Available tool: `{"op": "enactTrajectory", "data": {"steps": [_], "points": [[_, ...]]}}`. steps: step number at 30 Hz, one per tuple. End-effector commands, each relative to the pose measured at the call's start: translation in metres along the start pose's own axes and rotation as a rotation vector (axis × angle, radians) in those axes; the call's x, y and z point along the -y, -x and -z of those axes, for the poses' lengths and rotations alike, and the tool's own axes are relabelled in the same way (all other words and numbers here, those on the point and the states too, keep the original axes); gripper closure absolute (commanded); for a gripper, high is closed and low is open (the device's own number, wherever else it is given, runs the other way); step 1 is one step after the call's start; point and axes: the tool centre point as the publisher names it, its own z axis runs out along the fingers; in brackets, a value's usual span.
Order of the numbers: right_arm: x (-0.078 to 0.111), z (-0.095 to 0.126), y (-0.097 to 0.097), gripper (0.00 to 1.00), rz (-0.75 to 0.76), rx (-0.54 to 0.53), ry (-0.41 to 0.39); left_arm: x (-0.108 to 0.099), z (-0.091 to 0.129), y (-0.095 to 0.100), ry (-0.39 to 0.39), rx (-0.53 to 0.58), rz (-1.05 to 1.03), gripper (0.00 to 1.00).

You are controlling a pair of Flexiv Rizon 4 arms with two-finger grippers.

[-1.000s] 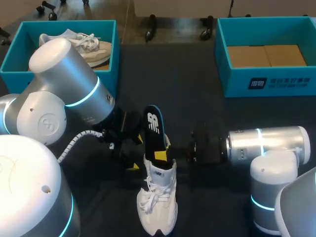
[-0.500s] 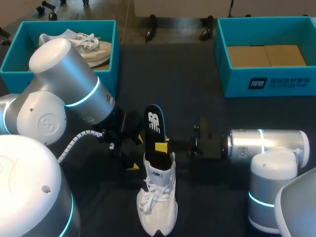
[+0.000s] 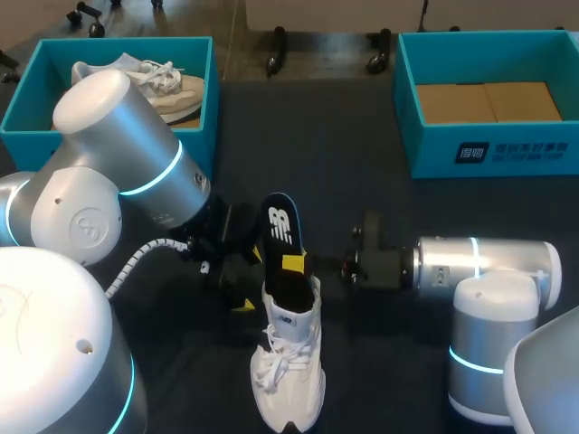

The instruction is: Take the shoe out of the shoebox, open the shoe tongue, remove and reinsert the insole, then place the shoe into the shoebox

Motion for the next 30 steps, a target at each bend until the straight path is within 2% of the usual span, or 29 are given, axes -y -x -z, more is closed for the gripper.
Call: {"op": "enactTrajectory", "data": {"steps": [1, 12, 22, 26, 28, 30], "points": [[0.006, -0.003, 0.001, 1.0, -0.034, 0.011, -0.021, 0.0, -0.001, -0.001, 0.001, 0.002, 0.0, 0.0], [0.023, 0.002, 0.0, 1.0, -0.109, 0.036, -0.039, 0.0, -0.001, -0.001, 0.001, 0.002, 0.0, 0.0], [0.034, 0.008, -0.008, 1.0, -0.12, 0.026, -0.04, 0.0, -0.001, -0.001, 0.001, 0.002, 0.0, 0.0], [0.033, 0.008, -0.008, 1.0, -0.088, 0.001, -0.027, 0.0, -0.001, -0.001, 0.001, 0.002, 0.0, 0.0], [0.029, 0.007, -0.01, 0.67, -0.05, -0.006, -0.014, 0.0, -0.001, -0.001, 0.001, 0.002, 0.0, 0.0], [0.024, 0.007, -0.011, 0.57, -0.011, -0.003, -0.002, 0.0, -0.001, -0.001, 0.001, 0.002, 0.0, 0.0]]}}
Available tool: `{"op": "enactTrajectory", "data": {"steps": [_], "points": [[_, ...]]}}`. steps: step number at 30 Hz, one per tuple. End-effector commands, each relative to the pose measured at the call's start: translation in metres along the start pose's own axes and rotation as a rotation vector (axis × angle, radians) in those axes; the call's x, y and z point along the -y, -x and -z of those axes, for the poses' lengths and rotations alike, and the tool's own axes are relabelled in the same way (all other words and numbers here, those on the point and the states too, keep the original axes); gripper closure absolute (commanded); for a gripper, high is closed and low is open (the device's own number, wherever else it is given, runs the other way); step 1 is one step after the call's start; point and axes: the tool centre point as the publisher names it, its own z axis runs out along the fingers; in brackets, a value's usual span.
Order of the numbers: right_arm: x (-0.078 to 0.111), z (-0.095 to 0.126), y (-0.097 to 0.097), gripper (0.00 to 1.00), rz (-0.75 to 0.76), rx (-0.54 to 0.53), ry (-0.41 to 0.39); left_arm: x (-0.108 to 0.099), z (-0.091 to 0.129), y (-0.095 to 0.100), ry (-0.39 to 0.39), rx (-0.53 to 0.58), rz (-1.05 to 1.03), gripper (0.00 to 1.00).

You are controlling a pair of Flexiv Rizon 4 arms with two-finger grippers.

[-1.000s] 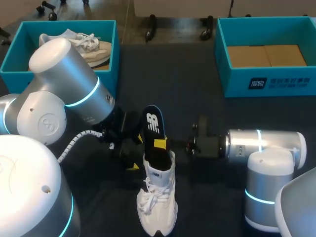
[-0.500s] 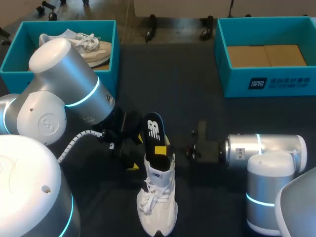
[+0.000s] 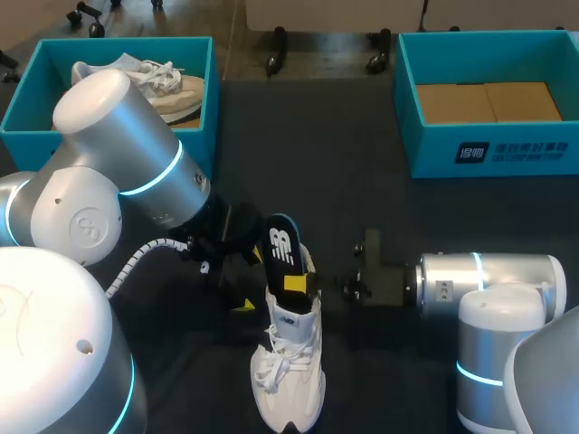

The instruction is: Take the shoe out of the shoebox, open the shoe tongue, remove and reinsert the insole, then place the shoe into the shoebox

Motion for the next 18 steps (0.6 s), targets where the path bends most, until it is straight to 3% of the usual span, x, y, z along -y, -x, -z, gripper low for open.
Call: {"op": "enactTrajectory", "data": {"steps": [1, 10, 18], "points": [[-0.005, 0.002, -0.002, 0.55, 0.053, 0.003, 0.029, 0.0, -0.001, -0.001, 0.001, 0.002, 0.0, 0.0], [-0.023, -0.001, -0.005, 0.55, 0.153, -0.001, 0.038, 0.0, -0.001, -0.001, 0.001, 0.002, 0.0, 0.0], [-0.025, -0.01, 0.003, 0.58, 0.219, 0.027, 0.009, 0.0, -0.001, -0.001, 0.001, 0.002, 0.0, 0.0]]}}
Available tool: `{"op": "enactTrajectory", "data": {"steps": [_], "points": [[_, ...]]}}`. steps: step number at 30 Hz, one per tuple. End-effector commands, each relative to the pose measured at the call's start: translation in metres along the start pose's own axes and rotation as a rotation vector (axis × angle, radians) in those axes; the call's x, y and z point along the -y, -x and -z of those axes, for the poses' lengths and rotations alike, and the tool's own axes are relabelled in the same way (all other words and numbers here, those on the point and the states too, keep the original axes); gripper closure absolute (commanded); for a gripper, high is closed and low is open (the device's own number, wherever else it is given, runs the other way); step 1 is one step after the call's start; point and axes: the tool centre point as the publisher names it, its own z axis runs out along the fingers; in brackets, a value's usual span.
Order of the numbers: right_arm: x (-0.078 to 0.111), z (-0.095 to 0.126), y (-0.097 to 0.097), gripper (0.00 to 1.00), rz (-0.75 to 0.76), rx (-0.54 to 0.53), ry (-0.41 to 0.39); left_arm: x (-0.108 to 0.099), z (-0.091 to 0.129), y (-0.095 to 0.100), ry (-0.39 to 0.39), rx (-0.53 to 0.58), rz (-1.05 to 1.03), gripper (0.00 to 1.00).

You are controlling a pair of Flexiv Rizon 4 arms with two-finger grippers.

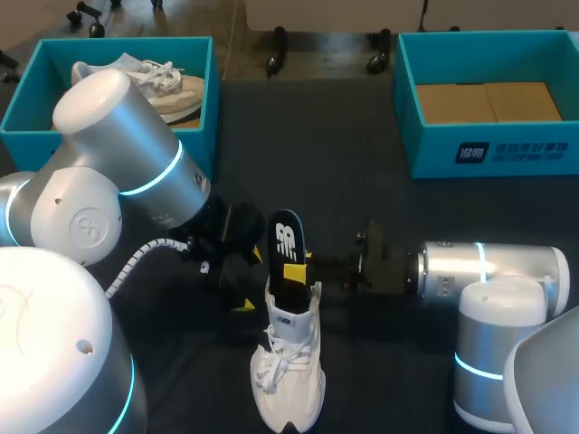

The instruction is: Take the shoe out of the shoebox, open the shoe tongue, remove and reinsert the insole, then place the shoe into the shoebox

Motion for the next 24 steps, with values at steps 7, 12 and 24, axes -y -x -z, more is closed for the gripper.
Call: {"op": "enactTrajectory", "data": {"steps": [7, 12, 24], "points": [[-0.003, -0.011, 0.006, 0.71, 0.045, 0.019, -0.01, 0.0, -0.001, -0.001, 0.001, 0.002, 0.0, 0.0], [0.0, -0.012, 0.009, 1.0, 0.01, 0.039, -0.024, 0.0, -0.001, -0.001, 0.001, 0.002, 0.0, 0.0], [0.023, -0.006, 0.002, 1.0, -0.098, 0.069, -0.048, 0.0, -0.001, -0.001, 0.001, 0.002, 0.0, 0.0]]}}
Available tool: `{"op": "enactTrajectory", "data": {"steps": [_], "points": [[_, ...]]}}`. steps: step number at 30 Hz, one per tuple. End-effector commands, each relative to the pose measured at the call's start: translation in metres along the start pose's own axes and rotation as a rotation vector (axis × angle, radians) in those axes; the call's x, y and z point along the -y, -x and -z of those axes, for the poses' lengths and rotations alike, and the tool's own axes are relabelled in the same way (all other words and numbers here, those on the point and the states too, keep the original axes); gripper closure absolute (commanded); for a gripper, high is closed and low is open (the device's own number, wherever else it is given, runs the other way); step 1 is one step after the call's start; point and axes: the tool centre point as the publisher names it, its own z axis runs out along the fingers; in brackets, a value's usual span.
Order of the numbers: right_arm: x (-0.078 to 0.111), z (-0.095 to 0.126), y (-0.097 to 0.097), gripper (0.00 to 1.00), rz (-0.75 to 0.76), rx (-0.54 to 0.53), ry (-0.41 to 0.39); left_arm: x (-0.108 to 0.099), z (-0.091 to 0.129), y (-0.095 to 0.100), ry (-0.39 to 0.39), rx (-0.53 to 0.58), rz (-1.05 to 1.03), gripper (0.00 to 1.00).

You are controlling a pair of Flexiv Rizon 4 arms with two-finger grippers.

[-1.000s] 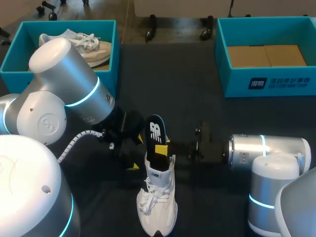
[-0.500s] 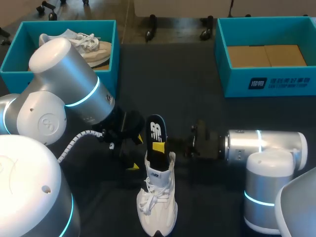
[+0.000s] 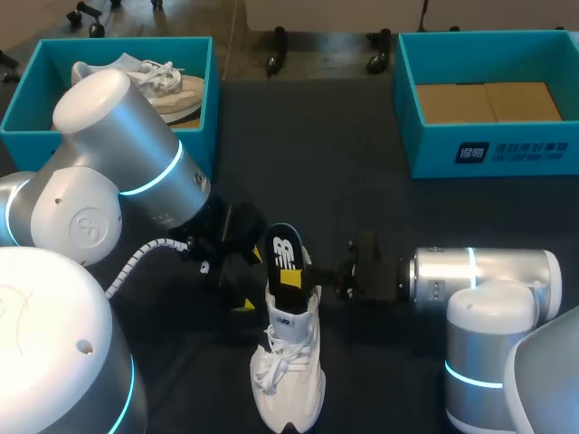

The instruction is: Take the shoe out of the shoebox, open the shoe tongue, remove and reinsert the insole, then place the shoe into the shoebox

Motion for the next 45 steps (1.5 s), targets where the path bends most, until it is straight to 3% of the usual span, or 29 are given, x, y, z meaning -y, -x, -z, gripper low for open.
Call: {"op": "enactTrajectory", "data": {"steps": [1, 11, 14, 18, 28, 30, 32, 39, 45], "points": [[0.005, 0.002, -0.008, 1.0, -0.02, 0.02, -0.015, 0.0, -0.001, -0.001, 0.001, 0.002, 0.0, 0.0], [0.011, 0.0, -0.012, 1.0, -0.057, 0.004, -0.009, 0.0, -0.001, -0.001, 0.001, 0.002, 0.0, 0.0], [0.005, 0.001, -0.016, 0.64, -0.02, -0.007, 0.0, 0.0, -0.001, -0.001, 0.001, 0.002, 0.0, 0.0], [-0.007, 0.002, -0.018, 0.52, 0.035, -0.008, 0.012, 0.0, -0.001, -0.001, 0.001, 0.002, 0.0, 0.0], [-0.025, -0.001, -0.013, 0.59, 0.086, -0.011, 0.016, 0.0, -0.001, -0.001, 0.001, 0.002, 0.0, 0.0], [-0.026, -0.002, -0.009, 0.74, 0.082, -0.009, 0.014, 0.0, -0.001, -0.001, 0.001, 0.002, 0.0, 0.0], [-0.026, -0.004, -0.005, 1.0, 0.071, -0.005, 0.012, 0.0, -0.001, -0.001, 0.001, 0.002, 0.0, 0.0], [-0.018, -0.005, 0.007, 1.0, 0.03, -0.003, 0.009, 0.0, -0.001, -0.001, 0.001, 0.002, 0.0, 0.0], [-0.005, -0.003, 0.004, 1.0, -0.001, -0.001, 0.003, 0.0, -0.001, -0.001, 0.001, 0.002, 0.0, 0.0]]}}
